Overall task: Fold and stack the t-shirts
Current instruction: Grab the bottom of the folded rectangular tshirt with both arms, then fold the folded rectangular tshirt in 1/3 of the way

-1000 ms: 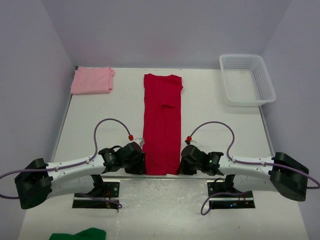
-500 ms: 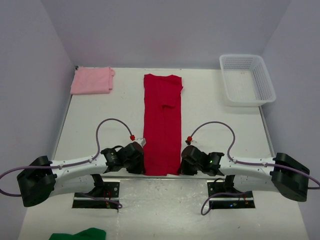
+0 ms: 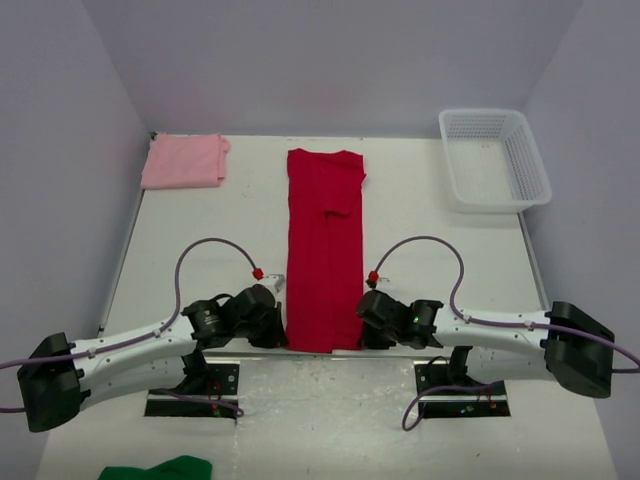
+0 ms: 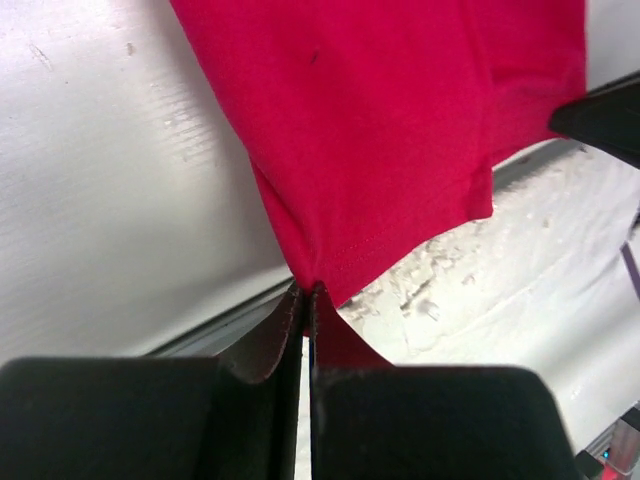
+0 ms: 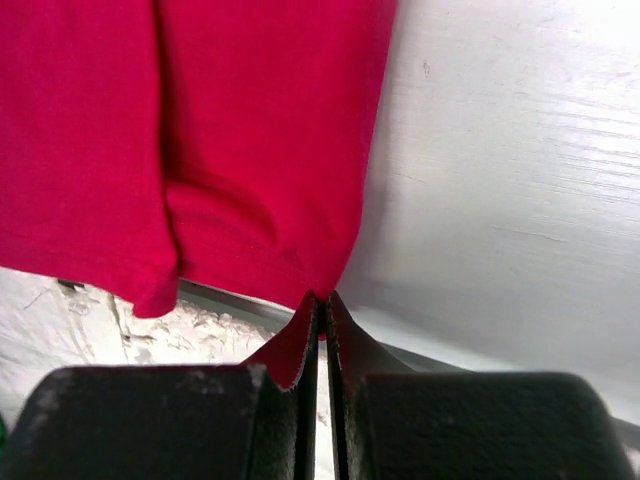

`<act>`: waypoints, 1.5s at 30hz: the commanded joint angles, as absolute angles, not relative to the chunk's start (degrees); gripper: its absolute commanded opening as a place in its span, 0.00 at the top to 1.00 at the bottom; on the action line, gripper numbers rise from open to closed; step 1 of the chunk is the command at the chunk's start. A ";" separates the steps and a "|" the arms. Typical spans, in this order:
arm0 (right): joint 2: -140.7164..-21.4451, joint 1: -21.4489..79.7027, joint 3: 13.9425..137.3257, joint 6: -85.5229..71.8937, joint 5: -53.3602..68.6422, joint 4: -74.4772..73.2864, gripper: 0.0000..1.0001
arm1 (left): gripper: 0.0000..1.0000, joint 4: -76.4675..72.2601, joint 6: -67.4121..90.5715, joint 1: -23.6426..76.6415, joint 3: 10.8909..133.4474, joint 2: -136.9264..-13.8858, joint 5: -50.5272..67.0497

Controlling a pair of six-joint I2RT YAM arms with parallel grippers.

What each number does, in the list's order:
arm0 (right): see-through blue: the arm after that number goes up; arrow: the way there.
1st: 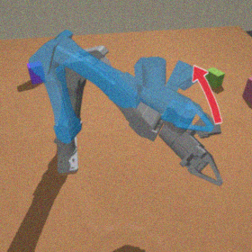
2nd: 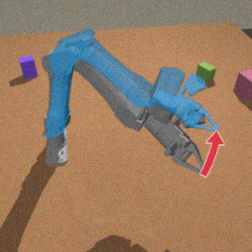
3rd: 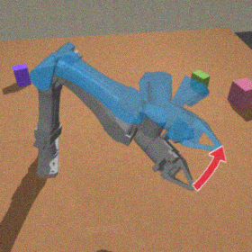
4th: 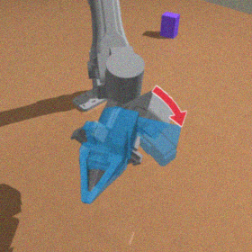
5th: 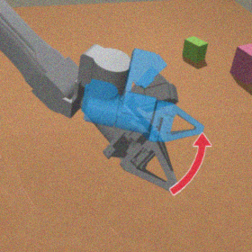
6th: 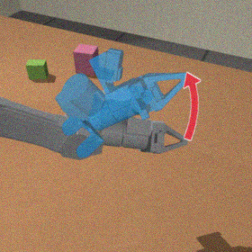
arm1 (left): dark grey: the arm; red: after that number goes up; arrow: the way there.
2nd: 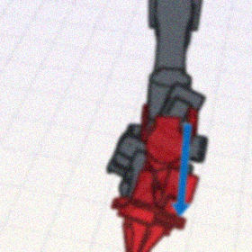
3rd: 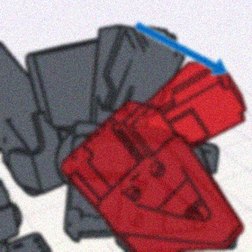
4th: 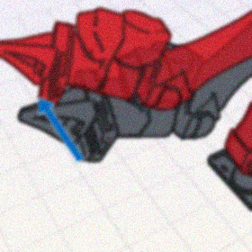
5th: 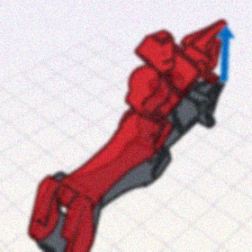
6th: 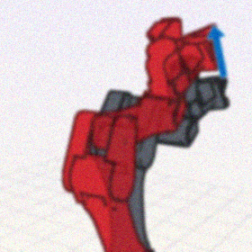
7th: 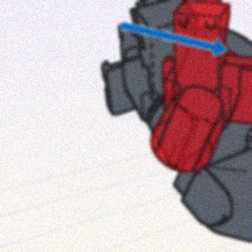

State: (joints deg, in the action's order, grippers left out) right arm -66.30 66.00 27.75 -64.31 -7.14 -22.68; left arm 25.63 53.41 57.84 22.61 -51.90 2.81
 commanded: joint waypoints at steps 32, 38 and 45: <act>-67.93 54.96 55.71 -44.23 -17.77 -40.27 1.00 | 1.00 26.65 35.43 41.41 45.69 -65.52 -1.50; -80.84 42.56 66.08 -31.21 -10.99 -36.92 1.00 | 1.00 24.35 30.07 34.98 57.46 -79.16 -0.79; -92.80 36.04 75.23 -24.27 -4.75 -35.51 1.00 | 1.00 23.11 26.81 30.59 66.00 -90.16 1.40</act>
